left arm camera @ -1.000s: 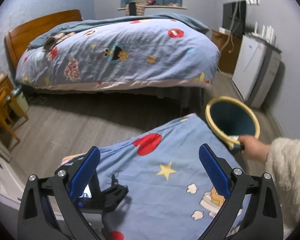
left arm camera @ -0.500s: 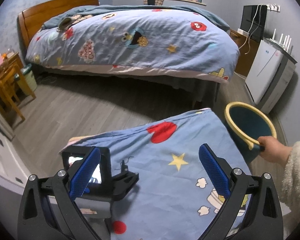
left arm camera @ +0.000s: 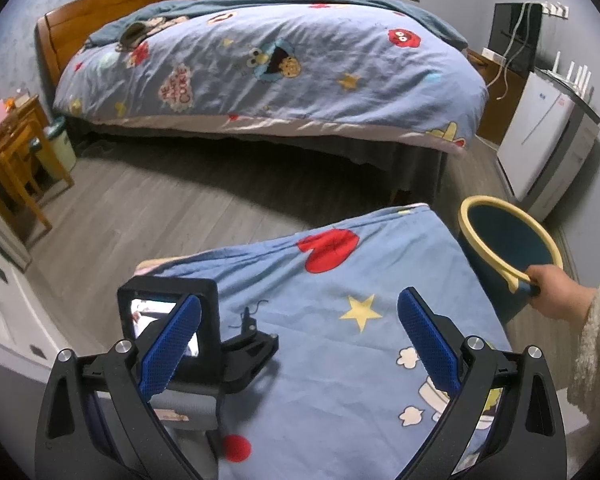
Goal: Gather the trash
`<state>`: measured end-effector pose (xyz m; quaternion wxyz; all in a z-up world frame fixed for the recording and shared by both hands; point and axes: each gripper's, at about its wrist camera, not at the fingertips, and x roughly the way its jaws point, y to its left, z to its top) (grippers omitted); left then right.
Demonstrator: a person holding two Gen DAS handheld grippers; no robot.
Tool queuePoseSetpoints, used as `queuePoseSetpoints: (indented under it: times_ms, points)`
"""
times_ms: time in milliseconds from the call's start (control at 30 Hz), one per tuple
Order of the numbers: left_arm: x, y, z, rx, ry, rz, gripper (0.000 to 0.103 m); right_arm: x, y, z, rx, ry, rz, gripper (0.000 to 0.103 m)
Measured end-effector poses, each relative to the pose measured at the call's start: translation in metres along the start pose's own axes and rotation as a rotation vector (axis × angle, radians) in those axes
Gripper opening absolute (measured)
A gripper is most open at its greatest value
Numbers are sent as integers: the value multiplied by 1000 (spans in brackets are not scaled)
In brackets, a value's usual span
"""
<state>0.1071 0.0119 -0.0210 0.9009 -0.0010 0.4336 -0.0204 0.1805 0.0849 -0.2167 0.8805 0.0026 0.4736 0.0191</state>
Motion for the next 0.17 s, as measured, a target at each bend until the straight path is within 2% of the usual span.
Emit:
queuePoseSetpoints:
  times_ms: [167]
  points:
    - [2, 3, 0, -19, 12, -5, 98, 0, 0, 0, 0, 0, 0, 98]
